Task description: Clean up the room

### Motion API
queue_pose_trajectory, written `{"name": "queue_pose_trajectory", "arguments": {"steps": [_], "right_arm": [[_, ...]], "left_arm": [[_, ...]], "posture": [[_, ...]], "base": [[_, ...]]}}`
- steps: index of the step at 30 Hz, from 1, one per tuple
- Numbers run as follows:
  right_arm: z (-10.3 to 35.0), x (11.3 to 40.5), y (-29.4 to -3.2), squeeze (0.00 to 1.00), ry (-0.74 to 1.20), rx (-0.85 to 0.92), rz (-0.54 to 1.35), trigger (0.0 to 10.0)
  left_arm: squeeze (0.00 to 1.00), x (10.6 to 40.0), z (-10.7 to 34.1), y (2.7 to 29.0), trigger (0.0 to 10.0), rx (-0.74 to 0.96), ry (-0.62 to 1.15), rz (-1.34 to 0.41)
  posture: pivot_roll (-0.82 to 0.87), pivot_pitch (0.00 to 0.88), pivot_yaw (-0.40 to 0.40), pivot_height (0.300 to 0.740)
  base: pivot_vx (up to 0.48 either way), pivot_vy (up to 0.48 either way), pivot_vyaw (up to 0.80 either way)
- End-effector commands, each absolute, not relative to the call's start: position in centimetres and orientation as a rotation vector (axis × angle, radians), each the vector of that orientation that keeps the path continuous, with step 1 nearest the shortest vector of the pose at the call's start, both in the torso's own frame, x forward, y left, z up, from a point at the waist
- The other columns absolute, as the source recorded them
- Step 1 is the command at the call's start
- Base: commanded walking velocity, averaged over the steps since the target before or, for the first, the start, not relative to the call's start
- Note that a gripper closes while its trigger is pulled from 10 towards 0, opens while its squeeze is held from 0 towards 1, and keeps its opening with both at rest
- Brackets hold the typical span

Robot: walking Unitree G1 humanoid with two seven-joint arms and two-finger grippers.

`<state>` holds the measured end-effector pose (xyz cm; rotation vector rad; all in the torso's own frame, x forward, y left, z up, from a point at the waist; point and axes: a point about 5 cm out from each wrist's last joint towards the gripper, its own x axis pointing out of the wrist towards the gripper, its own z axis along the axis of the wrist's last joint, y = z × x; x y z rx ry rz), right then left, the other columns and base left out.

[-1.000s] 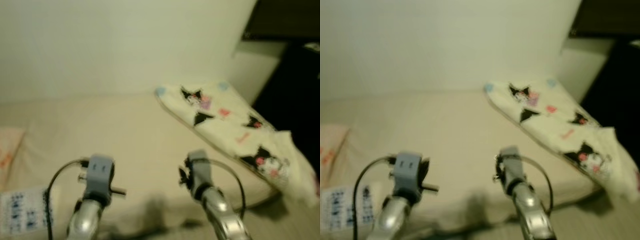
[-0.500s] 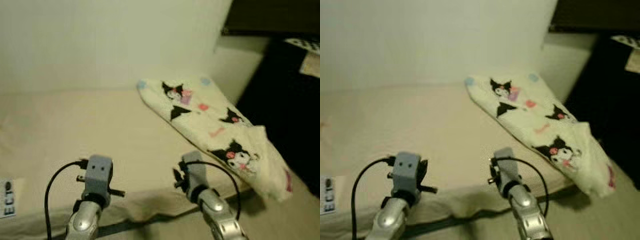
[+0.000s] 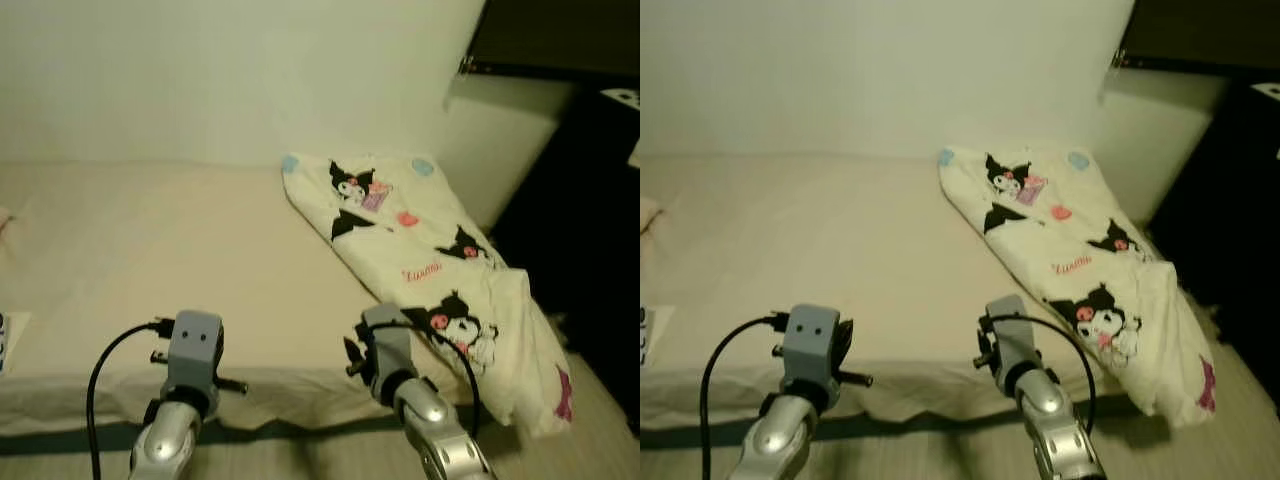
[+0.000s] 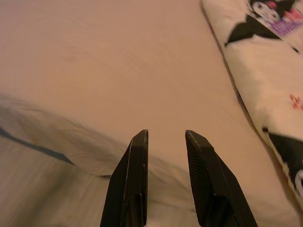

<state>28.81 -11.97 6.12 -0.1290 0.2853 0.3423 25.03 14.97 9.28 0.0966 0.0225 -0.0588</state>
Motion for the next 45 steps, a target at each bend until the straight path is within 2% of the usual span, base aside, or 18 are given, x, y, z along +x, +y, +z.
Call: {"name": "queue_pose_trajectory", "arguments": {"steps": [1,33,41,45], "right_arm": [[5.84,28.64,-12.47,0.00,0.298,-0.130,0.327,10.0],[6.02,28.75,-12.83,0.00,0.292,-0.130,0.308,10.0],[6.05,28.81,-13.17,0.00,0.293,-0.096,0.272,10.0],[6.06,28.81,-13.14,0.00,0.291,-0.097,0.273,10.0]], "left_arm": [[0.00,24.86,8.86,14.90,10.0,0.101,0.044,-0.061],[0.00,25.03,8.80,14.71,10.0,0.101,0.051,-0.067],[0.00,25.15,8.76,14.89,10.0,0.080,0.058,-0.062],[0.00,25.23,8.71,14.91,10.0,0.081,0.065,-0.067]], "posture": [[-0.02,0.087,-0.083,0.717],[-0.03,0.095,-0.076,0.717],[-0.03,0.093,-0.073,0.717],[-0.03,0.093,-0.073,0.717]], "base": [[0.000,-0.379,0.80],[0.000,-0.362,0.80],[0.000,0.000,0.00],[0.000,0.439,0.00]]}}
